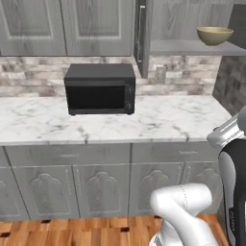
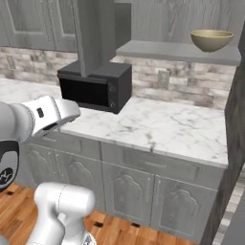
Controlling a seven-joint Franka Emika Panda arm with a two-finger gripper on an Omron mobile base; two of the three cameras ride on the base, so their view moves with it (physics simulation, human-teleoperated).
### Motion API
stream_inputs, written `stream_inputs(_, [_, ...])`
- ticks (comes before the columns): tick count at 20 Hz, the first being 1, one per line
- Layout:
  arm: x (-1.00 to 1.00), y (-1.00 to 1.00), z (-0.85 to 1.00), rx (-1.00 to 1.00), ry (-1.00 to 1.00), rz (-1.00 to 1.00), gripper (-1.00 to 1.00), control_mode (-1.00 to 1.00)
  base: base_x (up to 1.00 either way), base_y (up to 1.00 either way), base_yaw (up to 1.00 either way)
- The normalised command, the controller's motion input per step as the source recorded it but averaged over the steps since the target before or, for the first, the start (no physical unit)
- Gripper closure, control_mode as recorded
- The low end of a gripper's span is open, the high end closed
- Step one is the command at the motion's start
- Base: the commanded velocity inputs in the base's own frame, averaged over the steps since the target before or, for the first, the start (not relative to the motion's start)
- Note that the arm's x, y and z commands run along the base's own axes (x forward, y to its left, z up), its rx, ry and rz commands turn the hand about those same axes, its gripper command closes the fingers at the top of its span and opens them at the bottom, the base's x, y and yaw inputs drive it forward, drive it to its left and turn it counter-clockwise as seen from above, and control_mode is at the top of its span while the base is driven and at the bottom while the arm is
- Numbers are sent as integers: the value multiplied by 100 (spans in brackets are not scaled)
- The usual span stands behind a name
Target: Move the bowls from the cabinet to the plates on the dining table.
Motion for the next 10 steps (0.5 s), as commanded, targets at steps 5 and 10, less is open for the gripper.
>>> stream_inputs(5, [0, 0, 0, 0, 0, 0, -100, 100, 36, -40, 0])
stream_inputs(10, [0, 0, 0, 0, 0, 0, -100, 100, 33, -42, 0])
